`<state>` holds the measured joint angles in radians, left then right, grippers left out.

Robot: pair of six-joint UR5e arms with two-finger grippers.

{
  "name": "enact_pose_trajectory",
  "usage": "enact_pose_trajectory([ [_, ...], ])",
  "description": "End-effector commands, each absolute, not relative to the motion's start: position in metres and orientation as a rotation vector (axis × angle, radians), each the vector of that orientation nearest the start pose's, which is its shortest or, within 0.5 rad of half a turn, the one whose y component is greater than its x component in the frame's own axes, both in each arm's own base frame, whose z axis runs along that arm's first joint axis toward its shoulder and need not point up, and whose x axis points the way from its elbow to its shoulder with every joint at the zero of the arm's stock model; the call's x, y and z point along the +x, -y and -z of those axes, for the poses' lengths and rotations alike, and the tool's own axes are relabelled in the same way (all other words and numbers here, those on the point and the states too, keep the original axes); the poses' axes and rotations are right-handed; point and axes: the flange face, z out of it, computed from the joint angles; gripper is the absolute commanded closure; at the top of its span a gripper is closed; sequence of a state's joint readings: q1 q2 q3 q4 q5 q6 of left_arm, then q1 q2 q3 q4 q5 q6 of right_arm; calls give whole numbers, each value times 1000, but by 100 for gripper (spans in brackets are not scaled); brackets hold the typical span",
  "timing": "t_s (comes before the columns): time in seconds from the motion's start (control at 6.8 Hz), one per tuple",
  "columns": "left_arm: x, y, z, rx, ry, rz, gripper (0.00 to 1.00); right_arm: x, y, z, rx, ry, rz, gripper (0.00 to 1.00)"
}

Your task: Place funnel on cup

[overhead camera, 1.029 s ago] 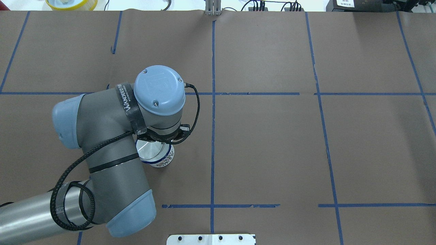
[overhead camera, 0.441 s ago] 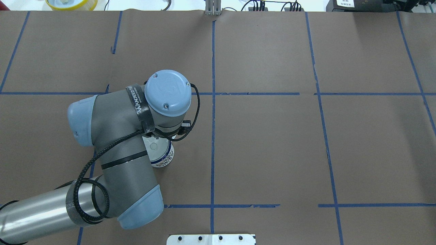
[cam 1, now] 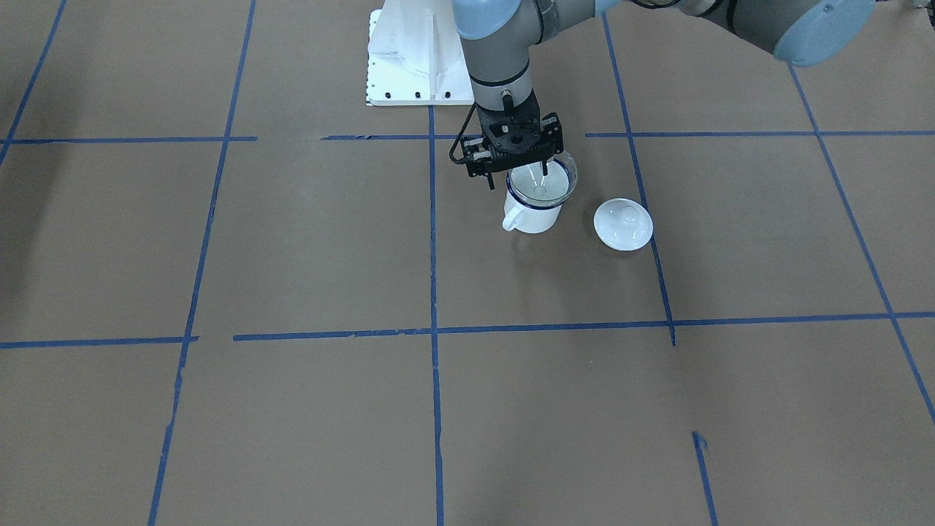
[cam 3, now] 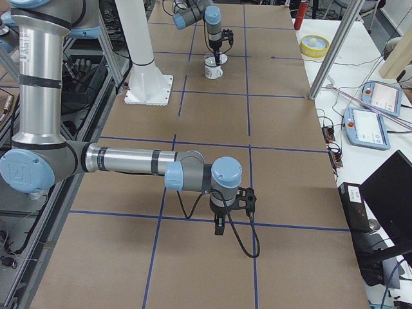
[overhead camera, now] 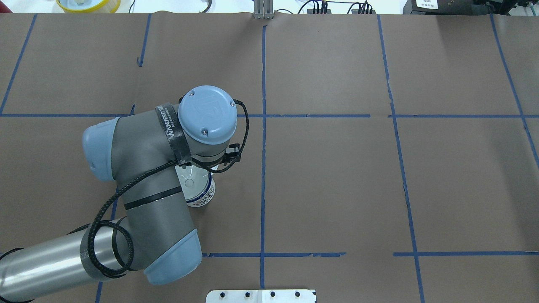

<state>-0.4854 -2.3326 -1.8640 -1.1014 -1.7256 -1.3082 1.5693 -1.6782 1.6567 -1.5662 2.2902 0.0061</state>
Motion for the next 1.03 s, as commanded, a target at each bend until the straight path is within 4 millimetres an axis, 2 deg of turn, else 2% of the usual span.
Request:
enact_pose_trajectory([
  [0.0, 467, 385, -131, 121, -684, 150, 0, 67, 445, -670, -19, 719, -10, 0],
  [0.15, 443, 405, -123, 183, -697, 71, 0, 67, 445, -670, -19, 719, -10, 0],
  [0.29, 409, 433, -116, 245, -737, 61, 0, 67, 445, -670, -19, 719, -10, 0],
  [0.44, 369, 467, -126, 294, -764, 41, 0, 67, 445, -670, -19, 719, -10, 0],
  [0.59, 321, 501, -155, 321, -790, -28, 0, 67, 445, -670, -19, 719, -10, 0],
  [0.74, 277, 524, -198, 368, -811, -99, 0, 67, 445, -670, -19, 719, -10, 0],
  [0.88, 218, 552, -254, 379, -811, -107, 0, 67, 445, -670, -19, 719, -10, 0],
])
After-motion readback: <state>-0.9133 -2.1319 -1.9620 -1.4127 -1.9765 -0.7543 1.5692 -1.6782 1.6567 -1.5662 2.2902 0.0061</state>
